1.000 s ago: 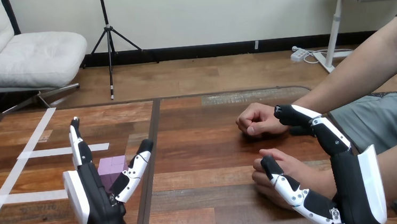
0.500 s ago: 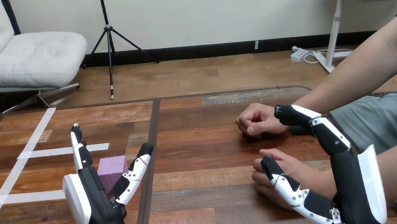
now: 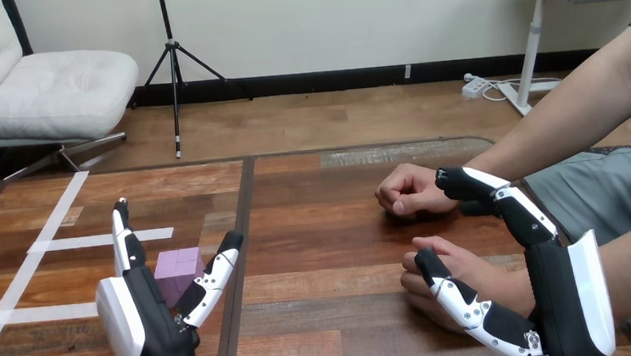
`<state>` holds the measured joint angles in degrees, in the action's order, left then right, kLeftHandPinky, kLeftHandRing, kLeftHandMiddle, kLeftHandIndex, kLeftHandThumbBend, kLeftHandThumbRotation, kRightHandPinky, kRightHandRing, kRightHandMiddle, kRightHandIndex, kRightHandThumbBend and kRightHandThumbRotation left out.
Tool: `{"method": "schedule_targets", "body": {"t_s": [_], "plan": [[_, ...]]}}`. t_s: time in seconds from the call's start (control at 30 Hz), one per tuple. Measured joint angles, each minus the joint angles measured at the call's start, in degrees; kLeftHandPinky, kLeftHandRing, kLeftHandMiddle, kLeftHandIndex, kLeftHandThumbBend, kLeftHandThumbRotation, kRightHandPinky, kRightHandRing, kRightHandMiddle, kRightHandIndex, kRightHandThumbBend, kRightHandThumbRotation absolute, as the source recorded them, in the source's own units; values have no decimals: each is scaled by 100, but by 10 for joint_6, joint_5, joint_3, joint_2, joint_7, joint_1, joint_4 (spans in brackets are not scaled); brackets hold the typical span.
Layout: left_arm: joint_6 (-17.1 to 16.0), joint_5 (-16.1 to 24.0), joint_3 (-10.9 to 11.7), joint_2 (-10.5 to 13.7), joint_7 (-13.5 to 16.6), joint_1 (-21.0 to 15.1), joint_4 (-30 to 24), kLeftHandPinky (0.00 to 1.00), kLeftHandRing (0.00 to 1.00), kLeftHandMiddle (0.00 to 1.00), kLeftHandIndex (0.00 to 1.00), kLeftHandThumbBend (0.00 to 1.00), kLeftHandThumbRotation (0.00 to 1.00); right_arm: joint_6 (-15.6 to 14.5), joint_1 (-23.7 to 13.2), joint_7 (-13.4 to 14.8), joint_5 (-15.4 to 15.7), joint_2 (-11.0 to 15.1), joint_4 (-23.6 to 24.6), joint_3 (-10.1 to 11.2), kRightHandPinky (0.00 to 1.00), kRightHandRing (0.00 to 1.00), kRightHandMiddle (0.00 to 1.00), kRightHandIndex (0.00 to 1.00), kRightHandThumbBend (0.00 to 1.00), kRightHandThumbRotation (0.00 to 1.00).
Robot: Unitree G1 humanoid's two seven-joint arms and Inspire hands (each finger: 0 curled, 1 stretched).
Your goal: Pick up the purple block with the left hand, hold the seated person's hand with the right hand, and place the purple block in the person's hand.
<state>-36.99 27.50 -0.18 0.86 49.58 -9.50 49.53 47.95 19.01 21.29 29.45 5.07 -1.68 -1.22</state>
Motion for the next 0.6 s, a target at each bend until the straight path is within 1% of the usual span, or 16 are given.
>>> {"method": "schedule_targets", "body": {"t_s": [0.3,0.6], "plan": [[16,0,-8,10,6,0,0,91,92,94,94,90,43,0,0,-4,-1,1,0,2,67,73,75,75,47,20],[30,-2,-10,12,8,-2,0,92,93,95,94,90,44,0,0,-4,-1,2,0,2,67,73,75,75,48,20]]}}
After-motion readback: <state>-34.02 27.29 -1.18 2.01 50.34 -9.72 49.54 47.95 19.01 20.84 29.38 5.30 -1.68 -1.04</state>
